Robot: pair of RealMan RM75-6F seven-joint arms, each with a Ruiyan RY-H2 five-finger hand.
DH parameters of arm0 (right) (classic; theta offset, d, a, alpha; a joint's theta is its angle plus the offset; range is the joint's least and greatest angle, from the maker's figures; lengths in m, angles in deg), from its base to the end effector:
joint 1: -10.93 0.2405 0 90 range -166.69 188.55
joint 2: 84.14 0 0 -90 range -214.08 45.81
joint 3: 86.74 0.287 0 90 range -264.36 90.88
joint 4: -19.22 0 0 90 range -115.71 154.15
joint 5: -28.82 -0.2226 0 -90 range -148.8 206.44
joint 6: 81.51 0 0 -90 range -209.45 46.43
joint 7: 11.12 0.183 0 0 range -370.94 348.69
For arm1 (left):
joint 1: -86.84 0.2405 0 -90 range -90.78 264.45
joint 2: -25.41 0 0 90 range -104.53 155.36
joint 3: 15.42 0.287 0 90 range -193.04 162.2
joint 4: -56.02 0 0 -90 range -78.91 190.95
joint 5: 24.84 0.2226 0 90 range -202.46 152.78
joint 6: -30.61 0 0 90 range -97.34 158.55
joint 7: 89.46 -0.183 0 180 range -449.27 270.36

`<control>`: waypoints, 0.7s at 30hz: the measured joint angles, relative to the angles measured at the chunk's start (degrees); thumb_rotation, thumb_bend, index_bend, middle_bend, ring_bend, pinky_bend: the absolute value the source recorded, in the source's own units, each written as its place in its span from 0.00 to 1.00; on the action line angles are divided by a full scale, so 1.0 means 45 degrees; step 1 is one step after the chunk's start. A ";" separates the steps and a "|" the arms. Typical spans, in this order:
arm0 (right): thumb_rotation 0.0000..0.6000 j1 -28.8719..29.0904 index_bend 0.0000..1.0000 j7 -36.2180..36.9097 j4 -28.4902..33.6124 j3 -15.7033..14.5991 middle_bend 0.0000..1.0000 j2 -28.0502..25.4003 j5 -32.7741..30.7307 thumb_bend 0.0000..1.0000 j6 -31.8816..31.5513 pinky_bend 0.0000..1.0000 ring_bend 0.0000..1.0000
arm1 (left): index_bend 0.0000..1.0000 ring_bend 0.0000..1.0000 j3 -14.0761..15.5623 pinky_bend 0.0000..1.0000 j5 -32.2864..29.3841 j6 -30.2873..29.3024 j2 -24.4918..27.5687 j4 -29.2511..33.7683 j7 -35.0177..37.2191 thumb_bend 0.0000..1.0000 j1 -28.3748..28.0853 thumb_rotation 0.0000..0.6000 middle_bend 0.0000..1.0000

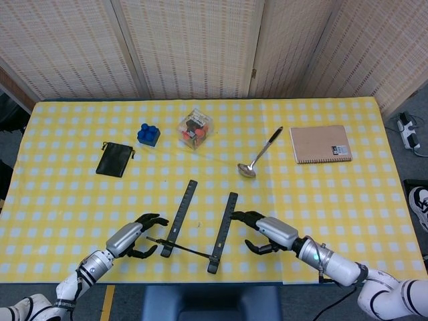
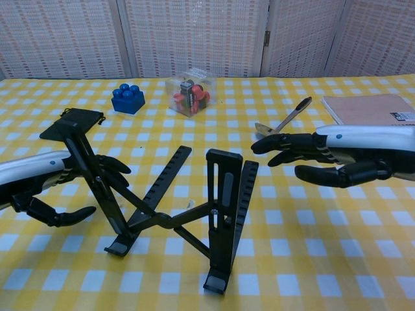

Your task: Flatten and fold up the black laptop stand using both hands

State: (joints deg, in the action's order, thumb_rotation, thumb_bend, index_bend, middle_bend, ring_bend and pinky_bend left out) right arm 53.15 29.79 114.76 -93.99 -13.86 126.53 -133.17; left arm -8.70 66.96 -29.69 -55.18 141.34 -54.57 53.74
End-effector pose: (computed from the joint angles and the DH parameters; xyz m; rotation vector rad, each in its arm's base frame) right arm -0.1844 -0.3012 -0.0076 2.1442 -1.6868 1.0676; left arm -0.2331 0.2966 -0.0339 -1.8896 -1.6560 -1.1809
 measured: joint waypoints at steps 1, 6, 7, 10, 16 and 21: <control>0.45 0.0004 0.00 -0.0464 0.0140 0.0034 0.00 0.0083 -0.0112 0.52 0.0110 0.00 0.06 | 0.18 0.06 -0.0014 0.00 -0.0008 -0.0044 0.0046 0.0038 -0.0036 0.49 0.0025 1.00 0.23; 0.45 0.0003 0.00 -0.2256 0.0727 0.0326 0.00 0.0595 -0.0817 0.52 0.0489 0.00 0.03 | 0.16 0.05 -0.0058 0.00 0.0007 -0.0323 0.0381 0.0283 -0.0088 0.49 0.0173 1.00 0.22; 0.45 0.0008 0.00 -0.2675 0.0871 0.0434 0.00 0.0747 -0.1044 0.52 0.0581 0.00 0.03 | 0.16 0.05 -0.0062 0.00 0.0017 -0.0368 0.0442 0.0326 -0.0101 0.48 0.0198 1.00 0.22; 0.44 0.0041 0.00 -0.3524 0.1159 0.0691 0.00 0.1053 -0.1558 0.52 0.0790 0.00 0.04 | 0.15 0.03 -0.0069 0.00 0.0052 -0.0501 0.0644 0.0479 -0.0162 0.48 0.0280 1.00 0.21; 0.59 0.0147 0.00 -0.5545 0.1659 0.1177 0.00 0.1520 -0.2606 0.52 0.1108 0.00 0.03 | 0.13 0.00 -0.0072 0.00 0.0158 -0.0759 0.1005 0.0761 -0.0353 0.47 0.0436 1.00 0.17; 0.80 0.0312 0.00 -0.7273 0.2010 0.1545 0.00 0.1945 -0.3697 0.52 0.1407 0.00 0.03 | 0.12 0.00 -0.0093 0.00 0.0182 -0.0788 0.1192 0.0923 -0.0559 0.47 0.0496 1.00 0.17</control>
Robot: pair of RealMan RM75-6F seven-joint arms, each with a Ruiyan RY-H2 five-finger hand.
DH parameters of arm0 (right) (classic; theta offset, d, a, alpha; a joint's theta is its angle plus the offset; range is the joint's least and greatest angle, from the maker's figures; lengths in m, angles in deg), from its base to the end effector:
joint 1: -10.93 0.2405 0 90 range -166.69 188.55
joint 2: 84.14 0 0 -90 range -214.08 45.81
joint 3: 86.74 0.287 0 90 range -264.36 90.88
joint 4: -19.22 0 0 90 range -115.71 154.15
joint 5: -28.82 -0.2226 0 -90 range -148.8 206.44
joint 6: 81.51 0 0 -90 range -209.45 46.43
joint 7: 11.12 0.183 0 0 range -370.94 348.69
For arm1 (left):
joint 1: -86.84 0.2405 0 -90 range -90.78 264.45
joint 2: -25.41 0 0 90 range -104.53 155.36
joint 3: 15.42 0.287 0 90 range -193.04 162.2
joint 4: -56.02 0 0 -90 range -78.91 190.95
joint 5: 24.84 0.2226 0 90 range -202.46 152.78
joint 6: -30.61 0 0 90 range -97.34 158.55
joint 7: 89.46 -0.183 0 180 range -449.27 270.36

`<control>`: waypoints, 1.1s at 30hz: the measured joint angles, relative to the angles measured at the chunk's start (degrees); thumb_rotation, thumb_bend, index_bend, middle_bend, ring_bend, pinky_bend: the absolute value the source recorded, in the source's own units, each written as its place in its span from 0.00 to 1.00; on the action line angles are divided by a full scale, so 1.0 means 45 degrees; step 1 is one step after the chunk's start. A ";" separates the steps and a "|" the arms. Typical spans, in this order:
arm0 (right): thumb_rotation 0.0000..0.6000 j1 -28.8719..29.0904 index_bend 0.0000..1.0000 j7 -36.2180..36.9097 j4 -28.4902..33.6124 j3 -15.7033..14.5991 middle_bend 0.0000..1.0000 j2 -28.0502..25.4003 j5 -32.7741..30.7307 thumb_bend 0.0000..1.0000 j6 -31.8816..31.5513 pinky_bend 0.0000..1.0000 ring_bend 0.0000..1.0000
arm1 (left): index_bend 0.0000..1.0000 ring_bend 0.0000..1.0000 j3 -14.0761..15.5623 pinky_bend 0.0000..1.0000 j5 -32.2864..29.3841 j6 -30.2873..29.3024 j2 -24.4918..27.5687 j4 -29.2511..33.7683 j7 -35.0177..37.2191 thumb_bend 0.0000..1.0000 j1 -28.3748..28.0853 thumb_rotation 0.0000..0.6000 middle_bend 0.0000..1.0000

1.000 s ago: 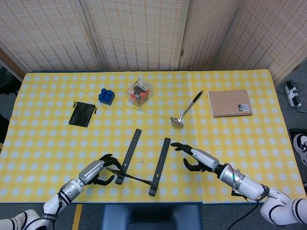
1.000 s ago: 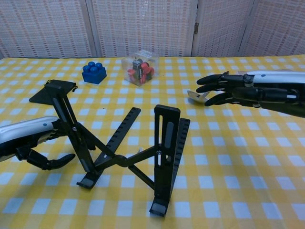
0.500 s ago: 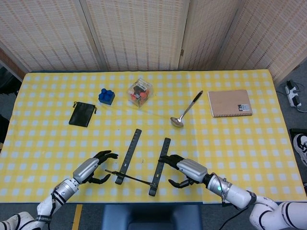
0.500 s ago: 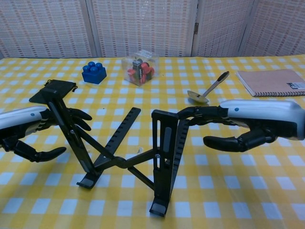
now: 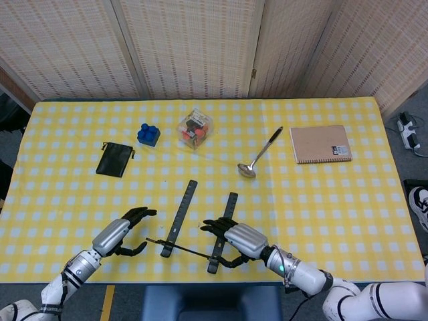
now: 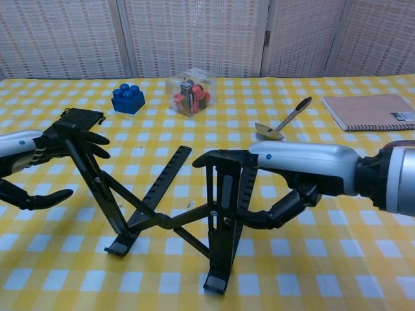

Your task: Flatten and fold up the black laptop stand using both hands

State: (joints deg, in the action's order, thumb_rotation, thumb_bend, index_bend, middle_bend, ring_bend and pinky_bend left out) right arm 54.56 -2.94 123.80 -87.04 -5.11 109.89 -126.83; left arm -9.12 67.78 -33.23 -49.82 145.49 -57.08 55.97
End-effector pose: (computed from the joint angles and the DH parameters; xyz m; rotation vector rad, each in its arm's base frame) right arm -0.1152 -0.2849 -0.0574 2.2732 -1.4485 1.0427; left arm -0.2376 0.2933 0.0035 -1.8535 -1.5722 -1.2164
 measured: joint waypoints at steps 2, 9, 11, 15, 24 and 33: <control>0.80 0.0110 0.00 -0.0495 0.0100 0.0147 0.00 0.0167 -0.0524 0.52 0.0185 0.00 0.03 | 0.12 0.00 -0.0015 0.00 0.0010 0.0007 0.0037 0.0035 -0.0029 0.47 0.0015 1.00 0.17; 0.81 0.0414 0.00 -0.1392 0.0595 0.0424 0.00 0.0409 -0.1440 0.52 0.0625 0.00 0.03 | 0.12 0.00 -0.0010 0.00 0.0078 0.0020 0.0102 0.0056 0.0003 0.47 0.0057 1.00 0.17; 0.80 0.0394 0.00 -0.1433 0.0801 0.0391 0.00 0.0227 -0.1457 0.52 0.0632 0.00 0.03 | 0.12 0.00 0.0000 0.00 0.0105 -0.0005 0.0120 0.0043 0.0062 0.47 0.0083 1.00 0.17; 0.81 0.0230 0.00 -0.1494 0.1257 0.0224 0.00 -0.0338 -0.1294 0.52 0.0491 0.00 0.04 | 0.12 0.00 0.0026 0.00 0.0169 -0.0006 0.0128 -0.0031 0.0140 0.47 0.0110 1.00 0.17; 0.82 -0.0210 0.00 -0.1144 0.2372 -0.0346 0.00 -0.1747 -0.0398 0.52 0.0303 0.00 0.06 | 0.12 0.00 -0.0006 0.00 0.0164 0.0207 0.0075 -0.0080 0.0109 0.47 0.0050 1.00 0.17; 0.82 -0.0258 0.00 -0.0539 0.2871 -0.0435 0.00 -0.2402 0.0493 0.52 0.0369 0.00 0.05 | 0.12 0.00 -0.0088 0.00 0.0115 0.0295 0.0118 0.0002 -0.0004 0.47 0.0011 1.00 0.17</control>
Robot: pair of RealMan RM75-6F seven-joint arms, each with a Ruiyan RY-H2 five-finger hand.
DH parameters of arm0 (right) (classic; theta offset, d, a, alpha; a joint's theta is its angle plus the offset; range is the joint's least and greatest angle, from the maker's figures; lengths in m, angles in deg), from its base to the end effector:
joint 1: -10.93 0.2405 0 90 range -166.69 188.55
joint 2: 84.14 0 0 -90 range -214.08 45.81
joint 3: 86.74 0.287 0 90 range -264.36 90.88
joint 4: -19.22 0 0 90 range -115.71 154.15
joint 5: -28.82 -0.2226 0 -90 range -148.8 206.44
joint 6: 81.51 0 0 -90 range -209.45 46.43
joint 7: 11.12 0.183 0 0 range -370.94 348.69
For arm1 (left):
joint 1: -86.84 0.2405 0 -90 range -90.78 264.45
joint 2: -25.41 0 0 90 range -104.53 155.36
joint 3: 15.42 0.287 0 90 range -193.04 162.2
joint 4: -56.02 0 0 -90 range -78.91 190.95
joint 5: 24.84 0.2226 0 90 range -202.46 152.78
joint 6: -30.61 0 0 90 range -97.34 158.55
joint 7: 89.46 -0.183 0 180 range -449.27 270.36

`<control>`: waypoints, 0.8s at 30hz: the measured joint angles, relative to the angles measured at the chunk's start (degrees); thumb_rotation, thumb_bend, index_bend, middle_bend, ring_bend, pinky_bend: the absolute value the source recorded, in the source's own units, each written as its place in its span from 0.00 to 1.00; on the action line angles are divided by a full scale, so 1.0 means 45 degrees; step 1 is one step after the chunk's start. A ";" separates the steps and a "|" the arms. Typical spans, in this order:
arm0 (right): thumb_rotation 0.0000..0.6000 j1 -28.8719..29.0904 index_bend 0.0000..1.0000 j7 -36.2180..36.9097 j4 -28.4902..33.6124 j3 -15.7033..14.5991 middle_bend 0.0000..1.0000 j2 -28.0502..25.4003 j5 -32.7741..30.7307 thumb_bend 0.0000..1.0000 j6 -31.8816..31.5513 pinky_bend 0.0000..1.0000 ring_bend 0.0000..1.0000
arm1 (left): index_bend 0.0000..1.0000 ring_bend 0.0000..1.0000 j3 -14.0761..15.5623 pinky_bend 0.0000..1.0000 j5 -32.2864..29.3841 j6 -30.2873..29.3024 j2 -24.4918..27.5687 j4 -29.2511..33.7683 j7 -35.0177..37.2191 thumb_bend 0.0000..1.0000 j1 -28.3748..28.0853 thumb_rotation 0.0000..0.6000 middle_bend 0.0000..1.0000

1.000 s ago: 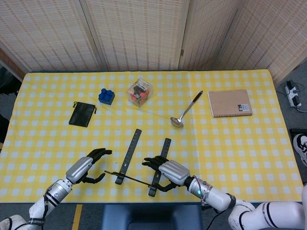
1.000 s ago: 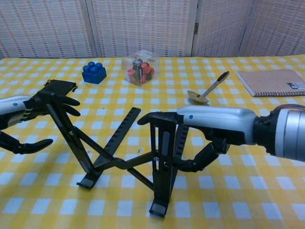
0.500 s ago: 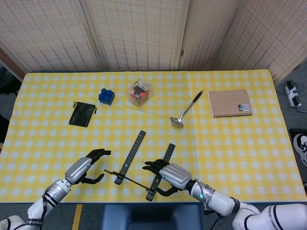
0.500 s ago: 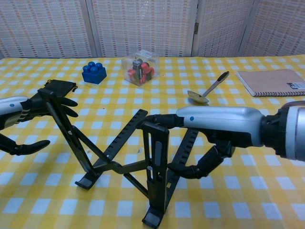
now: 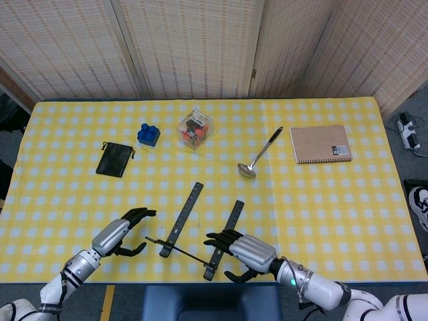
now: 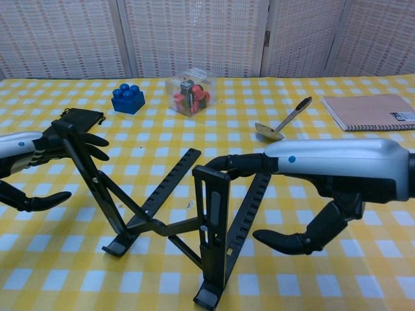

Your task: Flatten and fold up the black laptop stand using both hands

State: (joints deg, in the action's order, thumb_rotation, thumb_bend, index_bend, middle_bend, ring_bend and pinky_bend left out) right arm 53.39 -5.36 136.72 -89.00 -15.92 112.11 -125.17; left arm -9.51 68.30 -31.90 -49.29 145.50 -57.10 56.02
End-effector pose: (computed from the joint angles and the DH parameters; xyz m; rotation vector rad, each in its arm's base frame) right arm -0.1066 -0.2503 -0.0121 2.3497 -1.4429 0.9880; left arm -0.2393 0.2937 0.0038 -1.8695 -1.5696 -1.1923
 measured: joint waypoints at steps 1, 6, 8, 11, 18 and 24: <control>0.82 -0.0010 0.00 0.0017 0.0028 0.0016 0.00 -0.0030 0.0061 0.52 -0.0045 0.00 0.05 | 0.12 0.00 0.0000 0.00 -0.0002 0.0015 -0.0003 -0.0004 -0.0003 0.47 -0.0003 1.00 0.17; 0.82 0.0066 0.00 -0.0108 0.0017 0.0049 0.00 0.0153 0.0048 0.52 0.0118 0.00 0.05 | 0.12 0.00 0.0009 0.00 0.0006 0.0068 0.0004 -0.0011 0.0035 0.47 -0.0014 1.00 0.17; 0.82 0.0195 0.00 -0.0092 0.0037 0.0052 0.00 0.0287 -0.0061 0.52 0.0458 0.00 0.05 | 0.12 0.00 0.0015 0.00 0.0030 0.0014 0.0011 0.0008 0.0068 0.47 0.0012 1.00 0.17; 0.82 0.0385 0.00 -0.0085 0.0094 0.0054 0.00 0.0387 -0.0133 0.52 0.0781 0.00 0.05 | 0.12 0.00 0.0034 0.00 0.0087 -0.0065 0.0033 0.0008 0.0112 0.47 0.0052 1.00 0.17; 0.84 0.0340 0.00 -0.0580 -0.0202 0.0249 0.00 0.1025 -0.0600 0.52 0.0504 0.00 0.07 | 0.12 0.00 0.0023 0.00 0.0099 -0.0017 -0.0020 -0.0115 0.0214 0.47 0.0032 1.00 0.17; 0.86 0.0362 0.00 -0.1987 -0.0900 0.0644 0.00 0.2307 -0.1827 0.52 -0.0004 0.00 0.07 | 0.12 0.00 -0.0046 0.00 -0.0012 -0.0144 0.0022 -0.0207 0.0218 0.47 0.0117 1.00 0.17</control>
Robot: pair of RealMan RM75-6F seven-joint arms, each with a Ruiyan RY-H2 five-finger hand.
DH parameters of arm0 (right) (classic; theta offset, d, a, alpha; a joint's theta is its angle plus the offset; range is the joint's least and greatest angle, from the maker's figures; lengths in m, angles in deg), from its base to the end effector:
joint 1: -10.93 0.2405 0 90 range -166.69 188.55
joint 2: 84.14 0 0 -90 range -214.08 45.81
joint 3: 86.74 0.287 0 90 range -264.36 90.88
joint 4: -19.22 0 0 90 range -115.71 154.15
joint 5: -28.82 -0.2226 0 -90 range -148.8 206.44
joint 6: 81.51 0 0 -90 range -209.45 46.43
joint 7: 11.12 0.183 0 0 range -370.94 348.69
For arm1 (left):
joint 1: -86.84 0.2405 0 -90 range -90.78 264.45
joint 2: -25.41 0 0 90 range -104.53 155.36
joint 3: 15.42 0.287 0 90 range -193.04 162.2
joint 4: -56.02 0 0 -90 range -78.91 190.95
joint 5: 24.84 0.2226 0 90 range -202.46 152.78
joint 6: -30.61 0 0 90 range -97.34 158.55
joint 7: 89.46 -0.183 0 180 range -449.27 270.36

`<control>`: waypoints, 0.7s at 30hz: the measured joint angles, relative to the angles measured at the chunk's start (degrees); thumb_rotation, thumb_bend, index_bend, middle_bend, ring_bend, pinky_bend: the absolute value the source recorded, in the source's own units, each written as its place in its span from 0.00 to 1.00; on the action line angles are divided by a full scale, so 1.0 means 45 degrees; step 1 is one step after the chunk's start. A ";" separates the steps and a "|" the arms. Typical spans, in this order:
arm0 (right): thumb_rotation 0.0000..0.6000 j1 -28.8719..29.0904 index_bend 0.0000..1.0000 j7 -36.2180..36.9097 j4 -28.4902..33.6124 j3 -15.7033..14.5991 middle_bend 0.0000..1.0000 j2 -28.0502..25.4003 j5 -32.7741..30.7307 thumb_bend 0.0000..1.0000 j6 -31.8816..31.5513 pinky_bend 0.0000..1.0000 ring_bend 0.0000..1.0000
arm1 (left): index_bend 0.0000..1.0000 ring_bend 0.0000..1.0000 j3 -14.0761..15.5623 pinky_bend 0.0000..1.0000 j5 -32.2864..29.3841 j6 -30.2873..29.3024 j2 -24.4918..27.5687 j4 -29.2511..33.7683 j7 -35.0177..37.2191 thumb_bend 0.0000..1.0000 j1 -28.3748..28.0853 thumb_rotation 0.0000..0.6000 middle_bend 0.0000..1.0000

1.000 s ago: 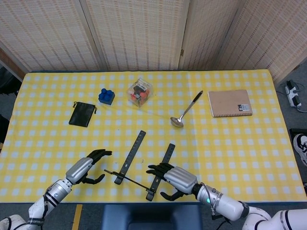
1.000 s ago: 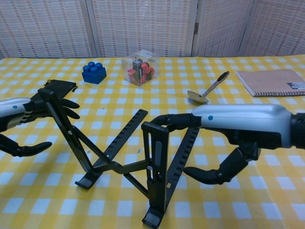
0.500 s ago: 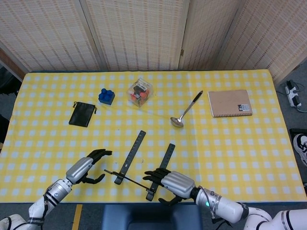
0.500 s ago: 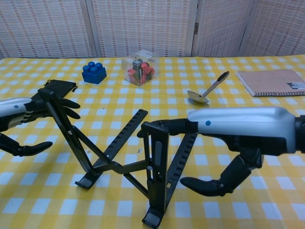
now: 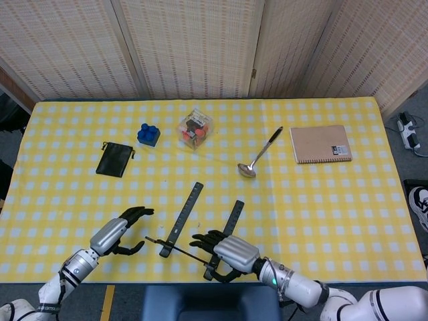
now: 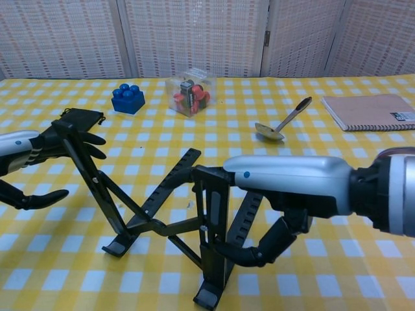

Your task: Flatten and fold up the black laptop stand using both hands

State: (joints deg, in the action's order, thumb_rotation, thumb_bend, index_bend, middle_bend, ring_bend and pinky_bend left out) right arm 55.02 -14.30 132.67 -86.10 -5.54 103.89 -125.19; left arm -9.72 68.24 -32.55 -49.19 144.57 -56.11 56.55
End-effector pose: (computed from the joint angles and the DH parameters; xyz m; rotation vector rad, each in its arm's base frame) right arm -0.0839 -0.2566 -0.0553 2.3540 -1.4192 1.0246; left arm -0.2449 0.2958 0.0079 -1.8443 -1.5695 -1.2014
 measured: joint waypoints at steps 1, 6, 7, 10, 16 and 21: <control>0.86 -0.0023 0.00 -0.0230 -0.0115 0.0086 0.00 0.0176 -0.0269 0.52 -0.0210 0.00 0.07 | 0.12 0.00 -0.0008 0.00 -0.0007 -0.0034 0.0013 -0.0020 0.0004 0.47 0.0018 1.00 0.17; 0.87 -0.0263 0.00 -0.0476 -0.0530 0.0375 0.00 0.0490 -0.1090 0.52 -0.0915 0.00 0.07 | 0.12 0.00 0.0024 0.00 0.0057 -0.0098 0.0128 -0.0121 -0.0068 0.47 0.0067 1.00 0.17; 0.87 -0.0322 0.00 -0.0407 -0.0622 0.0418 0.00 0.0506 -0.1167 0.52 -0.1002 0.00 0.07 | 0.12 0.00 0.0026 0.00 0.0066 -0.0096 0.0166 -0.0121 -0.0101 0.47 0.0065 1.00 0.17; 0.86 -0.0552 0.00 -0.0050 -0.0831 0.0506 0.00 0.0473 -0.1247 0.52 -0.1286 0.00 0.08 | 0.12 0.00 0.0005 0.00 0.0081 -0.0132 0.0331 -0.0071 -0.0227 0.47 0.0061 1.00 0.17; 0.86 -0.1246 0.00 0.1418 -0.1091 0.0593 0.00 -0.0220 -0.1155 0.52 -0.1804 0.00 0.08 | 0.12 0.00 -0.0185 0.00 -0.0008 -0.0195 0.0707 0.0149 -0.0591 0.47 0.0014 1.00 0.17; 0.86 -0.1964 0.00 0.2909 -0.1403 0.0618 0.00 -0.1230 -0.0763 0.52 -0.2294 0.00 0.07 | 0.13 0.01 -0.0300 0.00 -0.0074 0.0070 0.0809 0.0320 -0.0879 0.47 -0.0164 1.00 0.17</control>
State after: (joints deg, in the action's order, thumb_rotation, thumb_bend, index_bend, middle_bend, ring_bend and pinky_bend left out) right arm 46.19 -1.21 126.36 -83.32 -11.07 100.45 -135.52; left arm -11.07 67.91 -32.23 -45.55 146.00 -60.07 55.81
